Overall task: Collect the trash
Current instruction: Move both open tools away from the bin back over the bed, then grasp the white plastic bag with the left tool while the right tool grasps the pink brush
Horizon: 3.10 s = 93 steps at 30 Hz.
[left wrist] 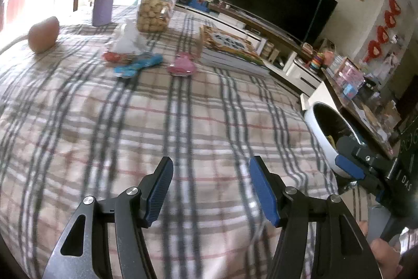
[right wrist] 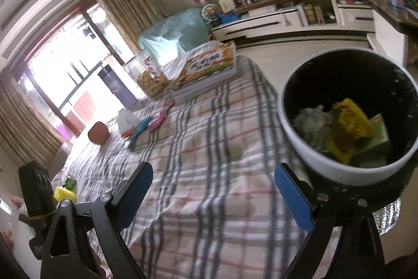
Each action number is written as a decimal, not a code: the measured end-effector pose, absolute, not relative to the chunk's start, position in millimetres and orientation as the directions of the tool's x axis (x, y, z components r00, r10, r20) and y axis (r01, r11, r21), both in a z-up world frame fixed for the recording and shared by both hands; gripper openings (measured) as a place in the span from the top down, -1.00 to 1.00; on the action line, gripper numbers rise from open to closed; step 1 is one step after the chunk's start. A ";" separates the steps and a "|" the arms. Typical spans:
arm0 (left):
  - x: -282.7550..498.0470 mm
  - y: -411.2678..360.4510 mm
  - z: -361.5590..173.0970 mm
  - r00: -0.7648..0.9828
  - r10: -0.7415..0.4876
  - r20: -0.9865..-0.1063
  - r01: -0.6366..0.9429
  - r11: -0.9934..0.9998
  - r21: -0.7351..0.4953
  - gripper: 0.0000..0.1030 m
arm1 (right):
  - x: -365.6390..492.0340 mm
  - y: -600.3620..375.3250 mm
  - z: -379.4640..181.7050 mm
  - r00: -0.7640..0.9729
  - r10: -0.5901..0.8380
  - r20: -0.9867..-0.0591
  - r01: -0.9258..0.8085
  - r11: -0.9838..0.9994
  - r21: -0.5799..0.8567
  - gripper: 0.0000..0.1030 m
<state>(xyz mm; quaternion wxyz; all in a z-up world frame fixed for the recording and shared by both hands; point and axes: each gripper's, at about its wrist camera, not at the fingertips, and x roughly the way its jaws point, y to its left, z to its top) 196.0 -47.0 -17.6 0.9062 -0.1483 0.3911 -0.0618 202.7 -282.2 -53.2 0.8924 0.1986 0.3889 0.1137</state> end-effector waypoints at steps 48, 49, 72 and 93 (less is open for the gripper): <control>368.8 63.4 -23.9 0.722 -0.103 -0.685 -0.081 0.970 -0.231 -0.18 | 311.6 -175.6 -87.3 0.579 0.417 -0.701 -0.148 0.899 0.412 -0.84; 374.4 63.0 -25.8 0.720 -0.104 -0.686 -0.080 0.970 -0.231 -0.16 | 313.3 -176.7 -87.7 0.579 0.416 -0.701 -0.145 0.899 0.414 -0.84; 324.2 99.5 -44.3 0.711 -0.214 -0.670 -0.032 0.942 -0.334 1.00 | 349.3 -113.3 -94.5 0.571 0.360 -0.738 -0.218 0.933 0.286 -0.44; 389.2 64.8 -33.9 0.717 -0.186 -0.672 0.030 0.971 -0.236 -0.04 | 330.9 -142.4 -98.6 0.555 0.353 -0.753 -0.181 0.935 0.305 0.07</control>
